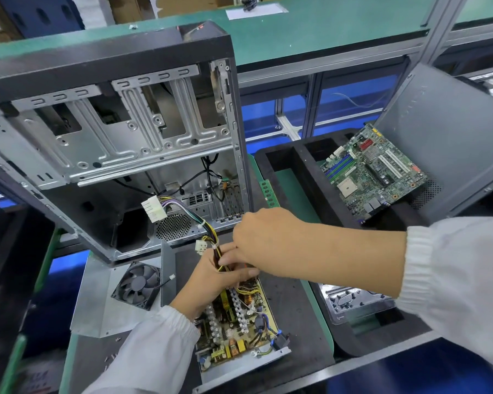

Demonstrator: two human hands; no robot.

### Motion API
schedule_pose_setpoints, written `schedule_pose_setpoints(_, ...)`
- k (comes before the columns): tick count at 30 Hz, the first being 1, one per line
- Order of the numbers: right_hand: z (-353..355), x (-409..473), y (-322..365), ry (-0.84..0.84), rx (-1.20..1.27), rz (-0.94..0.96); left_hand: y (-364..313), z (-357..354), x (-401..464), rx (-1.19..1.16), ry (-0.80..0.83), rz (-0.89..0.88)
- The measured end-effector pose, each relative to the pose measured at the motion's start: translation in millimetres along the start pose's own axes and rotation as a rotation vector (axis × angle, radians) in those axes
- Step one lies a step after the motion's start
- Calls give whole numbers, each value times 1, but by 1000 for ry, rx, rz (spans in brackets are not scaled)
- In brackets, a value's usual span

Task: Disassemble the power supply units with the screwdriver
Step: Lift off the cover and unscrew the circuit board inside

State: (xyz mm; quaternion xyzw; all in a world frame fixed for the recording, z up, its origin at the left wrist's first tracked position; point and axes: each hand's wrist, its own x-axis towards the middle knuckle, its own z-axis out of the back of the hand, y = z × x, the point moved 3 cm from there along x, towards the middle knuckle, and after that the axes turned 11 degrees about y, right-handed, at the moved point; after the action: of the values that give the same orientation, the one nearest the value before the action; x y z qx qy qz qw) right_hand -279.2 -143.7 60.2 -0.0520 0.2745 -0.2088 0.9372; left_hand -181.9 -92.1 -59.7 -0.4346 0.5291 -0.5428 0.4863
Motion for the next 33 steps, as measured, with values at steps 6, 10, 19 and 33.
schedule_pose_setpoints(6, 3, -7, -5, 152, 202, 195, 6, 2, 2, -8, -85, 46)
schedule_pose_setpoints(10, 9, 0, -7, -16, 145, 30, 5, 1, 2, -22, -34, 29)
schedule_pose_setpoints(19, 8, 0, -10, 20, 208, 159, 8, 1, 3, -52, -30, 48)
schedule_pose_setpoints(33, -7, 4, -10, -49, 170, 21, 8, 2, 3, -87, -27, 27)
